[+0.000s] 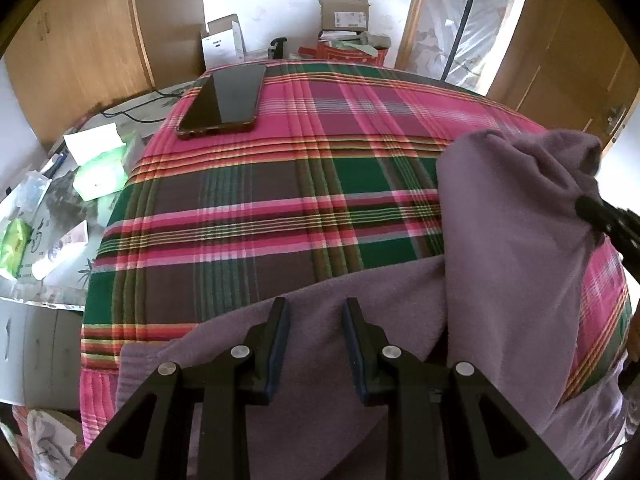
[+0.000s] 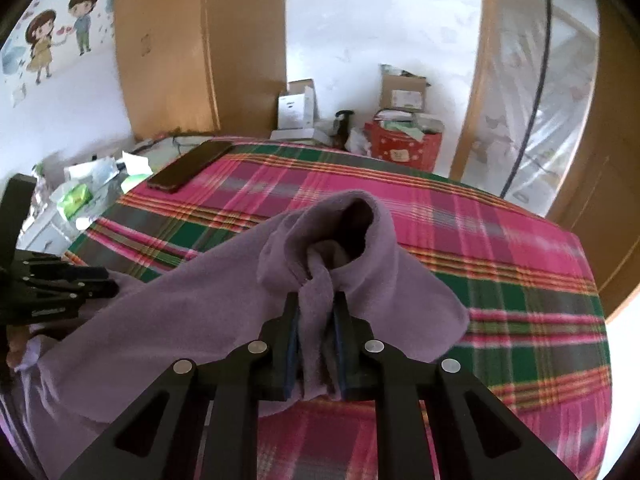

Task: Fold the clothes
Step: 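Grasp the bunched fleece corner with the right gripper and lift it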

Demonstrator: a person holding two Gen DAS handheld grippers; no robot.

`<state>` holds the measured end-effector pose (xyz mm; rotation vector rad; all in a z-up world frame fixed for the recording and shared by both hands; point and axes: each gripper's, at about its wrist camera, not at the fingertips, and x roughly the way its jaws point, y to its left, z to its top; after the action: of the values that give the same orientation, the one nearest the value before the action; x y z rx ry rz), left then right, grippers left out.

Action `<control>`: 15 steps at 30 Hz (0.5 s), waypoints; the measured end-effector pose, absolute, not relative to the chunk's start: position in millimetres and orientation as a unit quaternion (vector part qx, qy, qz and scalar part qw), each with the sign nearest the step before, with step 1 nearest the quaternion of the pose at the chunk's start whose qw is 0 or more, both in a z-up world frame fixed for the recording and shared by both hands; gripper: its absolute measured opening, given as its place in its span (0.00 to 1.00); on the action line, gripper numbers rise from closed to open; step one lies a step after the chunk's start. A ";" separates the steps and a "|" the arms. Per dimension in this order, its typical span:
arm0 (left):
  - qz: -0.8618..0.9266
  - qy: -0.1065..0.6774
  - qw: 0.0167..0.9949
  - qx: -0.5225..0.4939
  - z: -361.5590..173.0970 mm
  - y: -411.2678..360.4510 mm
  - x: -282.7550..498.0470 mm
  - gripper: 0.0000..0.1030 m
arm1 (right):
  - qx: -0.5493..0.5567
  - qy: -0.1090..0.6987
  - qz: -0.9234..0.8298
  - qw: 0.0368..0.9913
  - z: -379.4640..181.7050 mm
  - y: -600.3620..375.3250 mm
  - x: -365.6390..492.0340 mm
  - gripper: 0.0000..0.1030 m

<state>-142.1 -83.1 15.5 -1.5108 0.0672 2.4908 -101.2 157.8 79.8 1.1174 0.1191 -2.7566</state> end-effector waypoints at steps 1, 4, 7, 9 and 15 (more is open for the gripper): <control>0.849 0.023 0.113 -0.515 15.6 -83.0 -141.9 0.27 | 0.374 0.035 -0.923 0.079 80.2 161.6 -97.3 0.15; 0.850 0.024 0.111 -0.514 15.1 -82.7 -141.5 0.27 | 0.380 0.022 -0.922 0.074 77.8 171.4 -84.3 0.15; 0.850 0.024 0.110 -0.514 15.1 -82.6 -142.3 0.27 | 0.376 0.020 -0.924 0.064 76.8 178.4 -72.2 0.15; 0.851 0.022 0.110 -0.514 15.0 -83.1 -142.6 0.27 | 0.377 0.012 -0.924 0.060 75.9 183.7 -64.9 0.15; 0.850 0.016 0.110 -0.514 14.6 -84.9 -144.2 0.27 | 0.380 -0.003 -0.924 0.046 72.2 197.1 -48.3 0.15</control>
<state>-144.2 -84.9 14.6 -1.5124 0.0477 2.4997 -48.3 197.1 72.2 1.1615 -0.0099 -2.8198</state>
